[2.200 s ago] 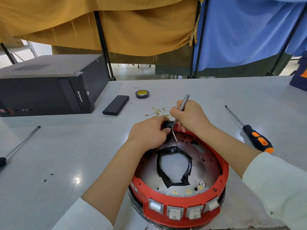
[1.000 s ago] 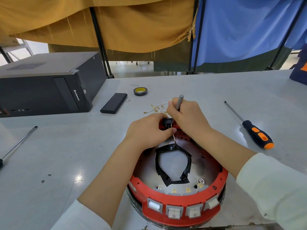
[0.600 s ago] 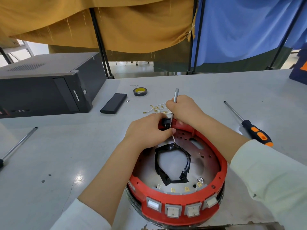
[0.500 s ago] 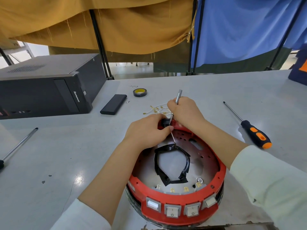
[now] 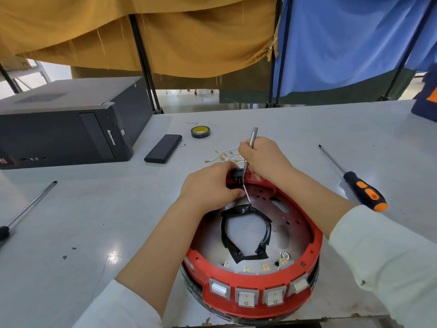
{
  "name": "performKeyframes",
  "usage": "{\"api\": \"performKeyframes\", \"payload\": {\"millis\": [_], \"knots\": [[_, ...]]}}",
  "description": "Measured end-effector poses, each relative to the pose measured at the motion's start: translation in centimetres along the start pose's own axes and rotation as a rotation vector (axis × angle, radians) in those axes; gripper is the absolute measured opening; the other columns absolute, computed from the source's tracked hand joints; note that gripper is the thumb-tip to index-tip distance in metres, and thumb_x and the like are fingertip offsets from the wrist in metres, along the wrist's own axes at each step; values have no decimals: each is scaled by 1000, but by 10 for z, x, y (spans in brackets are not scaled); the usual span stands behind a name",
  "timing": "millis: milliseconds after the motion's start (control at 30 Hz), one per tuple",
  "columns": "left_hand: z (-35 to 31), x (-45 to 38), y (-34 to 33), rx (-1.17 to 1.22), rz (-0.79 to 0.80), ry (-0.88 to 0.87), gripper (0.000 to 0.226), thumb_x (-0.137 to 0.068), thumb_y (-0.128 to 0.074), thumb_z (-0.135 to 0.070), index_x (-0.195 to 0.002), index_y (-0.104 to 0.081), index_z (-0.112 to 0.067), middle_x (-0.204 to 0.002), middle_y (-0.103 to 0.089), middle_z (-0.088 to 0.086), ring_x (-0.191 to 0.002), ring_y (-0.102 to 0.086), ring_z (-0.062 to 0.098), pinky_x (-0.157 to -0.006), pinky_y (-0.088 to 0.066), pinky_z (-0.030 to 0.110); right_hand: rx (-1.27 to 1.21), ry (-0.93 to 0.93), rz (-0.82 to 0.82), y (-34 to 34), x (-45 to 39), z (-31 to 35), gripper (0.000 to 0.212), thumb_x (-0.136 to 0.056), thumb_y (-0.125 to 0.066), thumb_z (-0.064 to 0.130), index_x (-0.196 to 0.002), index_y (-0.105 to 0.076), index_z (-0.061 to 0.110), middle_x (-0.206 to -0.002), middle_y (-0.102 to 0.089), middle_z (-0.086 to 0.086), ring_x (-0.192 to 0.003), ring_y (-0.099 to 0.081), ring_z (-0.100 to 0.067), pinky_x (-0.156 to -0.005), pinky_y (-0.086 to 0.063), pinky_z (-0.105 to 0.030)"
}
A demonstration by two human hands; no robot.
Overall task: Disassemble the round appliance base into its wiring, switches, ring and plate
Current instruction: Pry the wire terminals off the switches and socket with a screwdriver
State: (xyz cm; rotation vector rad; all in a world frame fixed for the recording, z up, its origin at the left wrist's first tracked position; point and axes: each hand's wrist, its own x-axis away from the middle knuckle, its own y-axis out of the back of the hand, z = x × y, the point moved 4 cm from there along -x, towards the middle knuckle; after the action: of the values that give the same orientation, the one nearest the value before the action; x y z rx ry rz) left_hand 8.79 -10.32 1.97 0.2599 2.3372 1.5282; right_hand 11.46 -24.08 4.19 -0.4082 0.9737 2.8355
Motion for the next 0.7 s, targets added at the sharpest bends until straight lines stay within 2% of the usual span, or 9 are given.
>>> {"api": "performKeyframes", "payload": {"millis": [200,433,567,700], "knots": [[0,-1,0,4,3,5,50,-74,-63,-52,-120,-48,-40,-118,-57,-15,-110,-54,12,-76,-34,26,107,-148,146,-2,-8,4,30,-89,-41,20,-60,-41,11,-46,-47,-6,-26,-41,-12,-40,-32,-22],[1,0,-1,-11,12,12,56,-72,-65,-58,-122,-46,-40,-121,-56,-16,-111,-53,11,-77,-34,26,229,-155,197,-6,-12,9,33,-91,-39,23,-60,-43,9,-47,-49,-7,-33,-43,-16,-44,-34,-24],[1,-1,0,-20,-1,5,57,-72,-65,-57,-123,-46,-39,-122,-56,-15,-112,-53,12,-77,-33,26,43,-96,72,-1,-1,4,41,-95,-40,28,-57,-43,12,-46,-51,-6,-31,-45,-14,-43,-36,-25],[2,-2,-1,-44,-6,-14,46,-77,-65,-47,-117,-47,-37,-117,-57,-13,-109,-54,14,-74,-33,28,-219,38,153,17,18,15,26,-91,-58,38,-78,-54,16,-58,-64,-6,-35,-53,-18,-34,-35,-18]]}}
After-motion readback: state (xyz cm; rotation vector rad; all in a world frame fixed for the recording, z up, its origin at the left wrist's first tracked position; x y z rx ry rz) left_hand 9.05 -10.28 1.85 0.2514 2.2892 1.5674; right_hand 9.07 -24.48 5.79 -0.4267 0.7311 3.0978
